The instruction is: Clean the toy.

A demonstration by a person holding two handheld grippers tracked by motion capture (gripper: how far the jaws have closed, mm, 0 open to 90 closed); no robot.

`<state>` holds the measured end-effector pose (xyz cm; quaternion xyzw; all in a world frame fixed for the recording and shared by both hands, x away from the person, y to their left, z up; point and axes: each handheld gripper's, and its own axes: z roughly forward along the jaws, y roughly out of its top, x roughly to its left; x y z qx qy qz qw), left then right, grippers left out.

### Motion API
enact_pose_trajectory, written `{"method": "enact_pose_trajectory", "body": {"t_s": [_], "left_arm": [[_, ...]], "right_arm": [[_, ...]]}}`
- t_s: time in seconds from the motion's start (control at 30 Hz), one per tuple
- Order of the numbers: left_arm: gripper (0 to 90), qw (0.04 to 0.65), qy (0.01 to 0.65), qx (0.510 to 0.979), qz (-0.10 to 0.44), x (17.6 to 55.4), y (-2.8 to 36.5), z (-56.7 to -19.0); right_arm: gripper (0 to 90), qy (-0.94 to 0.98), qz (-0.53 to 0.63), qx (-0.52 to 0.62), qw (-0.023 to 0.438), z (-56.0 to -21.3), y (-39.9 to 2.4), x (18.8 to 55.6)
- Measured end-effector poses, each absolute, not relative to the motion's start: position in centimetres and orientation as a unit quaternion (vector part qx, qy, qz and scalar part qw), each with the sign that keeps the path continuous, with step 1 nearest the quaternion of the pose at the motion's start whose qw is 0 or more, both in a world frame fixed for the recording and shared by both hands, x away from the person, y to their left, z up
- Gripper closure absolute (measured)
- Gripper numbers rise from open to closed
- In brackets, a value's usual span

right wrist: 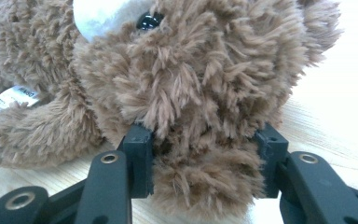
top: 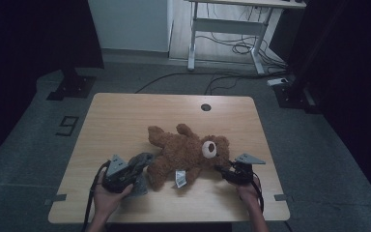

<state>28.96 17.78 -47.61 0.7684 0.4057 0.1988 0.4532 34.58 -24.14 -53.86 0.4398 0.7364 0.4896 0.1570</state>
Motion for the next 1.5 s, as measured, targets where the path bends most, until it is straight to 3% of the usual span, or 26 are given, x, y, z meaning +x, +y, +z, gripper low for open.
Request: {"method": "enact_pose_trajectory", "body": {"t_s": [0.67,0.9,1.33,1.5], "left_arm": [[75.1,0.462,0.331,0.809,0.149,33.5,5.4,-48.5],[75.8,0.467,0.336,0.808,0.128,33.2,6.3,-49.7],[76.0,0.452,0.389,0.79,0.142,31.1,12.5,-50.5],[76.0,0.463,0.389,0.785,0.137,30.9,12.8,-49.7]], "right_arm": [[53.4,0.728,0.494,0.452,0.149,-53.9,-24.1,34.8],[53.9,0.736,0.491,0.444,0.145,-54.1,-24.3,34.9],[54.2,0.736,0.492,0.443,0.14,-54.0,-24.4,35.1],[54.2,0.736,0.492,0.444,0.139,-54.1,-24.3,34.8]]}}
